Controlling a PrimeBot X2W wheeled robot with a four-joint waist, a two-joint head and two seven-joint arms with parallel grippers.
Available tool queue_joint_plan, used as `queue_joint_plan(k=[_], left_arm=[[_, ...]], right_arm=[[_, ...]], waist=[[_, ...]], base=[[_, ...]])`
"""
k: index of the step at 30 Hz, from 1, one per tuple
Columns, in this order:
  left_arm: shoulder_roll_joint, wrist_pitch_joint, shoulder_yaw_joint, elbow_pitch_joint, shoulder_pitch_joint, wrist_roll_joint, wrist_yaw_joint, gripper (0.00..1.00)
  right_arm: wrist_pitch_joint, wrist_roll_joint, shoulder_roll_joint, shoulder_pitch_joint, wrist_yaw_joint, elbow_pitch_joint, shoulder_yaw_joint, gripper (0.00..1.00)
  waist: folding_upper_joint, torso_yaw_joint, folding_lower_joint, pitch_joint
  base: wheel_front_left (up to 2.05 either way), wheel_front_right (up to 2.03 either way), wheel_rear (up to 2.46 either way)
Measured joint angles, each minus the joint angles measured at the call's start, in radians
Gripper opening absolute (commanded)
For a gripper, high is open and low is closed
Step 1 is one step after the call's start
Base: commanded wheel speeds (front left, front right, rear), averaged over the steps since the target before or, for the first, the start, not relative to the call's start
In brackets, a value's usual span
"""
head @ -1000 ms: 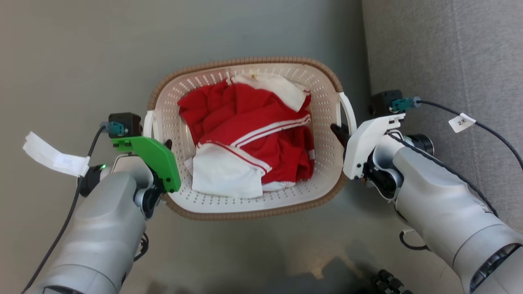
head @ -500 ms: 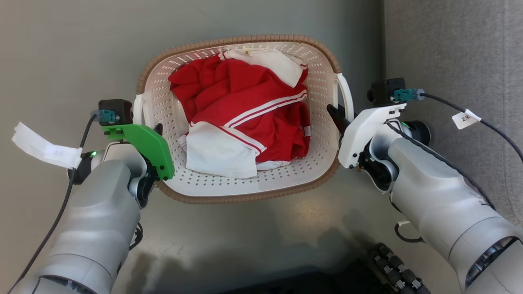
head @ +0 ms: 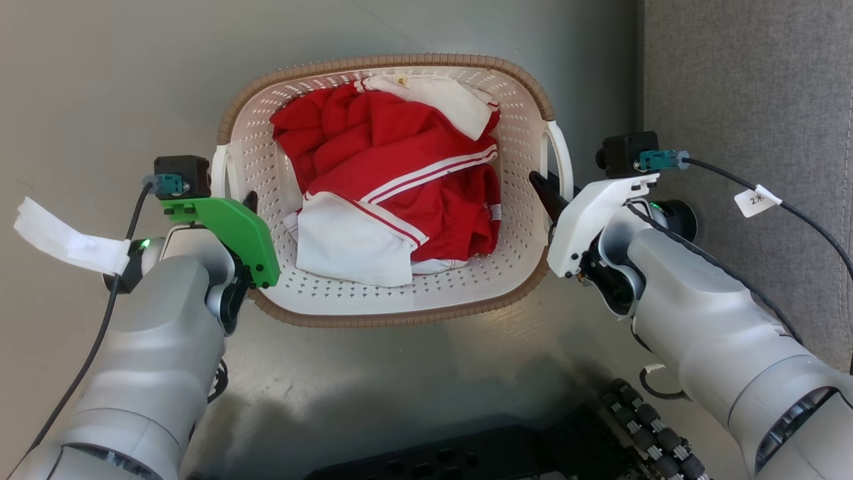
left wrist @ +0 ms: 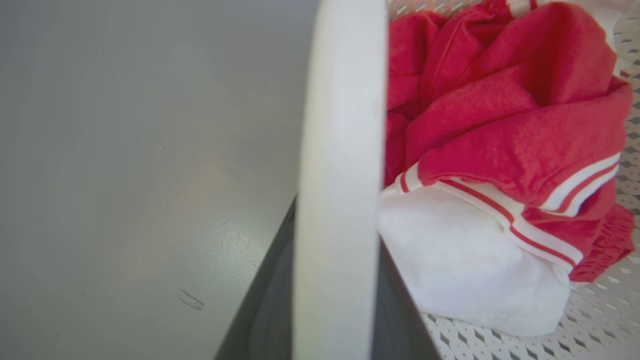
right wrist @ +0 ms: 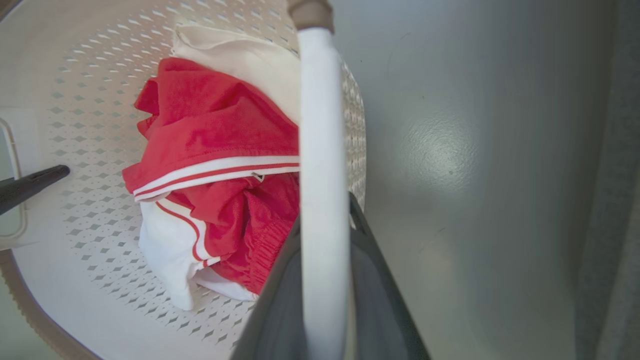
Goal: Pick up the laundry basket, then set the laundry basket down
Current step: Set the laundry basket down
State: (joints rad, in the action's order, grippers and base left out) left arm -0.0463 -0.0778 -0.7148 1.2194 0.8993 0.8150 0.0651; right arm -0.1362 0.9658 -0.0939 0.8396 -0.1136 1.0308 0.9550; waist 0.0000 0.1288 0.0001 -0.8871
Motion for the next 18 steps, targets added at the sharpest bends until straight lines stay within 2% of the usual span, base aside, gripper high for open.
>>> queue_joint_plan(k=[9, 10, 11, 12, 18], left_arm=[[0.002, -0.012, -0.001, 0.008, 0.002, -0.002, -0.004, 0.00], [0.003, -0.014, 0.000, 0.009, 0.003, -0.002, -0.004, 0.00], [0.004, -0.018, 0.001, 0.011, 0.003, -0.002, -0.004, 0.20], [0.005, -0.019, 0.003, 0.014, 0.003, -0.002, -0.005, 0.98], [0.002, -0.020, 0.002, 0.030, 0.003, -0.002, -0.014, 1.00]], right_arm=[[-0.010, 0.022, 0.002, 0.001, 0.000, 0.006, 0.016, 0.00], [-0.010, 0.023, 0.003, 0.001, 0.000, 0.008, 0.016, 0.08], [-0.013, 0.028, 0.003, 0.001, 0.000, 0.009, 0.014, 0.38], [-0.014, 0.033, 0.003, 0.001, 0.000, 0.009, 0.013, 1.00], [-0.013, 0.063, 0.008, 0.013, -0.011, 0.019, 0.007, 1.00]], waist=[[0.0000, -0.004, 0.0000, -0.007], [0.0000, -0.004, 0.0000, -0.007], [0.0000, -0.005, 0.0000, -0.007], [0.0000, -0.005, 0.0000, -0.007], [0.0000, -0.006, -0.0001, -0.006]], base=[[0.00, 0.00, 0.00], [0.00, 0.00, 0.00], [0.00, 0.00, 0.00], [0.00, 0.00, 0.00], [0.00, 0.00, 0.00]])
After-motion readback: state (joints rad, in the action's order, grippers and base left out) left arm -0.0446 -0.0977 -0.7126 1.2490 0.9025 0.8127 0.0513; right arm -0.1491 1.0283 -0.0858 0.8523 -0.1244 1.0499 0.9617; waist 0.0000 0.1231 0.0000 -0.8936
